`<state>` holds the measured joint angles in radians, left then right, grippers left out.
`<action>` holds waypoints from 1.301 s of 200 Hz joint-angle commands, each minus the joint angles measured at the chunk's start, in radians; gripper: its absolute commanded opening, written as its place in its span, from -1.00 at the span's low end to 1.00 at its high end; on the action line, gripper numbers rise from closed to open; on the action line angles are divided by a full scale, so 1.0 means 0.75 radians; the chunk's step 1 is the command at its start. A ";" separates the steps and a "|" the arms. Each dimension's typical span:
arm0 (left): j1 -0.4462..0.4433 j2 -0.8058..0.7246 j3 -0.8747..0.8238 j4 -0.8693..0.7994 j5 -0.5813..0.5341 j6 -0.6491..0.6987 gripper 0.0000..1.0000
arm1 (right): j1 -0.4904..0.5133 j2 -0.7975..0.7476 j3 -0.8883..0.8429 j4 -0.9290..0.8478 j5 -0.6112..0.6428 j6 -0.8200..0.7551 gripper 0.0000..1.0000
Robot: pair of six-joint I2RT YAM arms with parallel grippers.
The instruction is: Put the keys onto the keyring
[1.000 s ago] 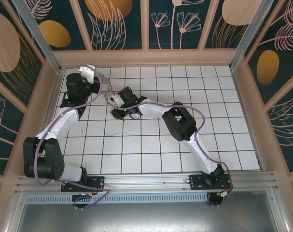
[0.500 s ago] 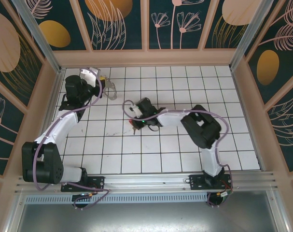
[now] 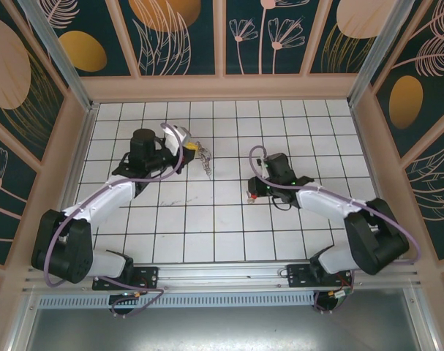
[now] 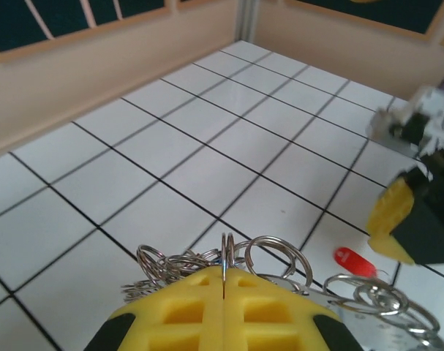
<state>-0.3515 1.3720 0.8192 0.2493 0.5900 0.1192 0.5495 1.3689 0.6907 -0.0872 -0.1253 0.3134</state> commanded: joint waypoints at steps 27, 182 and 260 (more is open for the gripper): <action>-0.026 -0.073 -0.086 0.137 0.060 -0.003 -1.00 | -0.182 -0.063 0.027 -0.147 -0.133 0.322 -0.27; -0.241 0.113 -0.105 0.159 0.167 0.040 -1.00 | -0.011 0.078 -0.054 -0.163 -0.110 0.663 -0.49; -0.245 0.129 -0.089 0.149 0.172 0.039 -1.00 | -0.011 0.118 -0.013 -0.143 -0.106 0.670 -0.51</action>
<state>-0.5297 1.4639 0.7361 0.3111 0.6914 0.1303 0.5369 1.4689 0.6506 -0.2016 -0.2264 0.7937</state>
